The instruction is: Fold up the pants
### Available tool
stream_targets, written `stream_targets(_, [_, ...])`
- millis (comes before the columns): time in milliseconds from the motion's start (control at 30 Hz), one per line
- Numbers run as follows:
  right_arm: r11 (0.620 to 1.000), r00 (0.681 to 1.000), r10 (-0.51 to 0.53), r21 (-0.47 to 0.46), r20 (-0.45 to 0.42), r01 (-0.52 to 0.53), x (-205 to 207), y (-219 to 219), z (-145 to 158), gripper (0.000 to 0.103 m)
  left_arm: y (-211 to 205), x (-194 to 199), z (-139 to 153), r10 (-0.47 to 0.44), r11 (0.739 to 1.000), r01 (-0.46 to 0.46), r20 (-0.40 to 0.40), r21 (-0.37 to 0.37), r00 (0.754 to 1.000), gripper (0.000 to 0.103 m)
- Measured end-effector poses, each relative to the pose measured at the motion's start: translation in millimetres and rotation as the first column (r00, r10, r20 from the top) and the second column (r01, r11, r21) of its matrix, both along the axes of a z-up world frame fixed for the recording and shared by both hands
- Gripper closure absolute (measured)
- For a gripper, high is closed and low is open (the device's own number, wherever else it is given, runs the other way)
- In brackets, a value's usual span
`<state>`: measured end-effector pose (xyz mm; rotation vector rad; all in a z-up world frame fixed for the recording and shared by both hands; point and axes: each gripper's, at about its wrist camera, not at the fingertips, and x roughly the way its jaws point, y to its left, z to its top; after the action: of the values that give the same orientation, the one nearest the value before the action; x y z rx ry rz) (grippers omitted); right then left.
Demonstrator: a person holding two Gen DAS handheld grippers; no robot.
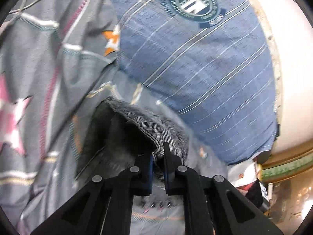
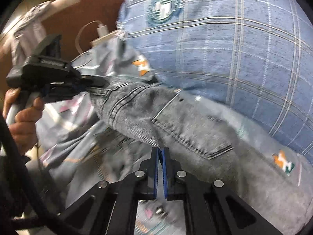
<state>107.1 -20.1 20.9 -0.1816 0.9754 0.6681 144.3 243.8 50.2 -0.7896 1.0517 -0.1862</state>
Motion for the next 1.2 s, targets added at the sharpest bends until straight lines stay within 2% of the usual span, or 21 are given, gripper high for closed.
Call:
stream_targets(67, [0.998,1.0,0.031,-0.052,-0.001,-0.031,-12,10,-12,0.099,2,2,-9,0.033,0.99,-0.025,-0.055,0.14,0.998,0.094])
stream_targets(100, [0.995,1.0,0.03,-0.091,0.004,-0.029,-17,17,-24,0.099,3,3,-18,0.044,0.985,-0.029,-0.091,0.169,0.995,0.093])
stream_targets(200, [0.986,0.996,0.044,-0.158,-0.083,-0.057,-19,35,-71,0.099,12,-1,-57,0.094,0.987,-0.061,-0.234,0.145,0.968,0.083])
stream_targets(267, [0.973,0.998,0.048,-0.224,-0.033,-0.054,-28,45,-81,0.098,22,-11,-67,0.109,0.991,-0.085,-0.259,0.1,0.96,0.074])
stream_targets(300, [0.977,0.999,0.046,-0.207,0.006,-0.044,-36,47,-73,0.098,27,-16,-65,0.118,0.992,-0.103,-0.241,0.077,0.963,0.061])
stream_targets(333, [0.983,0.999,0.05,-0.18,0.013,-0.046,-39,47,-67,0.095,32,-21,-62,0.134,0.99,-0.122,-0.221,0.068,0.966,0.04])
stream_targets(400, [0.991,0.998,0.047,-0.13,0.038,-0.041,-45,51,-49,0.064,41,-32,-53,0.199,0.978,-0.184,-0.177,0.093,0.964,0.026])
stream_targets(433, [0.99,0.997,0.042,-0.137,0.062,-0.034,-47,54,-42,0.028,42,-34,-52,0.206,0.976,-0.19,-0.173,0.106,0.963,0.026])
stream_targets(467, [0.988,0.994,0.036,-0.151,0.105,-0.02,-48,59,-35,0.022,40,-34,-52,0.188,0.979,-0.17,-0.169,0.111,0.968,0.026])
stream_targets(533, [0.989,0.99,0.044,-0.142,0.131,-0.026,-47,65,-30,0.022,32,-30,-54,0.144,0.986,-0.127,-0.164,0.108,0.976,0.026])
stream_targets(567, [0.99,0.993,0.057,-0.134,0.104,-0.042,-42,71,-33,0.022,25,-25,-57,0.118,0.988,-0.099,-0.165,0.121,0.979,0.026])
stream_targets(667, [0.983,0.99,0.068,-0.176,0.12,-0.046,-34,84,-46,0.024,10,-15,-66,0.088,0.985,-0.057,-0.189,0.163,0.978,0.026])
stream_targets(700, [0.979,0.991,0.073,-0.198,0.114,-0.049,-29,90,-53,0.025,8,-14,-68,0.075,0.986,-0.043,-0.192,0.164,0.979,0.032])
stream_targets(733, [0.975,0.993,0.069,-0.216,0.099,-0.047,-24,94,-61,0.035,5,-14,-69,0.062,0.985,-0.028,-0.196,0.171,0.979,0.049])
stream_targets(767, [0.972,0.994,0.065,-0.233,0.089,-0.043,-23,95,-65,0.058,3,-13,-70,0.055,0.981,-0.016,-0.2,0.192,0.978,0.059])
stream_targets(833, [0.953,0.996,0.051,-0.301,0.075,-0.026,-18,99,-80,0.07,0,-8,-70,0.047,0.975,0.0,-0.206,0.223,0.978,0.094])
stream_targets(867, [0.955,0.995,0.049,-0.295,0.083,-0.023,-19,99,-79,0.083,2,-9,-67,0.042,0.978,-0.001,-0.192,0.209,0.981,0.095])
stream_targets(933, [0.964,0.995,0.05,-0.265,0.09,-0.024,-24,97,-68,0.096,5,-12,-54,0.048,0.981,-0.021,-0.14,0.191,0.989,0.096])
stream_targets(1067, [0.982,0.988,0.065,-0.184,0.138,-0.039,-44,94,-25,0.1,11,-26,-11,0.026,0.977,-0.024,-0.008,0.212,1.0,0.097])
stream_targets(1133, [0.983,0.986,0.08,-0.173,0.147,-0.054,-55,95,-17,0.1,13,-26,-7,0.008,0.978,-0.008,0.0,0.208,1.0,0.097])
stream_targets(1200, [0.981,0.987,0.092,-0.183,0.131,-0.067,-62,97,-24,0.1,12,-21,-19,0.001,0.969,0.015,-0.064,0.247,0.998,0.097])
